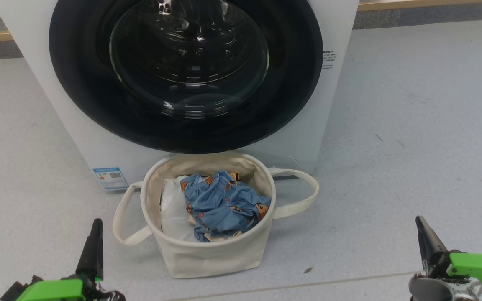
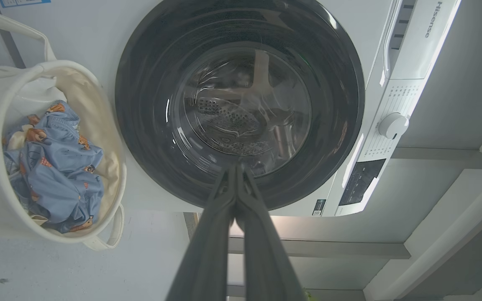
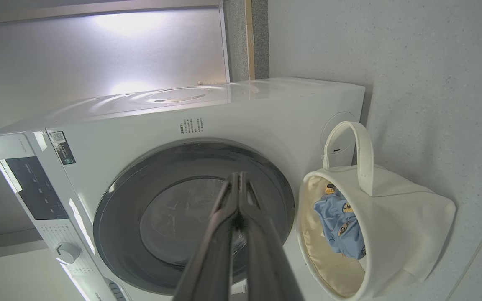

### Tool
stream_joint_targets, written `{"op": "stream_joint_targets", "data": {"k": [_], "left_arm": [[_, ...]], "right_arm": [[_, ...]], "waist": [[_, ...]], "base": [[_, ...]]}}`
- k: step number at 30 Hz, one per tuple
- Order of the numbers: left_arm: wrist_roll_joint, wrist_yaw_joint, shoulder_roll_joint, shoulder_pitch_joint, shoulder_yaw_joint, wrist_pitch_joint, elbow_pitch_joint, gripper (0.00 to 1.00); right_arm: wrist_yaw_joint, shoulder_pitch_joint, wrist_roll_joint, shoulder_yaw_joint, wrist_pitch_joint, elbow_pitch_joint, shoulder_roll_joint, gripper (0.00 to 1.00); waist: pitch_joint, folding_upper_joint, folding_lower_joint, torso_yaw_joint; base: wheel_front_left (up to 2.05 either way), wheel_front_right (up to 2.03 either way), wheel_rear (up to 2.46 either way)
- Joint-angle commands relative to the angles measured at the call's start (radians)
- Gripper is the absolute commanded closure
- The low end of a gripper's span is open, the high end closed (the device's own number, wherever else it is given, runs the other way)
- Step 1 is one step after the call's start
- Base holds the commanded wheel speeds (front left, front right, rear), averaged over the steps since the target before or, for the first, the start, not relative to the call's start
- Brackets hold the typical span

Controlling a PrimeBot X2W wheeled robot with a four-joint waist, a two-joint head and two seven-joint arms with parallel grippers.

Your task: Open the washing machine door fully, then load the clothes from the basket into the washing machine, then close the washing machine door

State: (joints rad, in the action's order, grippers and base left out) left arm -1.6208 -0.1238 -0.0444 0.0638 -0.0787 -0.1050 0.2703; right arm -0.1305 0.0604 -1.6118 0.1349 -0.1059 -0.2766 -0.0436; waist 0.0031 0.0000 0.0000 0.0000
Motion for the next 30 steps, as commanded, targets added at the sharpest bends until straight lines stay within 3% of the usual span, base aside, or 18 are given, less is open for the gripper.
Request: {"op": "stream_joint_targets", "data": {"k": [1, 30], "left_arm": [[0.012, -0.007, -0.007, 0.044, -0.035, -0.008, -0.025, 1.0], [0.013, -0.007, -0.006, 0.044, -0.036, -0.009, -0.025, 1.0]], "right_arm": [[0.0, 0.048, 0.004, -0.02, -0.008, 0.032, -0.007, 1.0], [0.0, 0.048, 0.004, -0.02, -0.008, 0.032, -0.007, 1.0]], "waist": [[0.0, 0.0, 0.0, 0.0], [0.0, 0.0, 0.0, 0.0]], "base": [[0.0, 0.0, 0.0], [0.0, 0.0, 0.0]]}}
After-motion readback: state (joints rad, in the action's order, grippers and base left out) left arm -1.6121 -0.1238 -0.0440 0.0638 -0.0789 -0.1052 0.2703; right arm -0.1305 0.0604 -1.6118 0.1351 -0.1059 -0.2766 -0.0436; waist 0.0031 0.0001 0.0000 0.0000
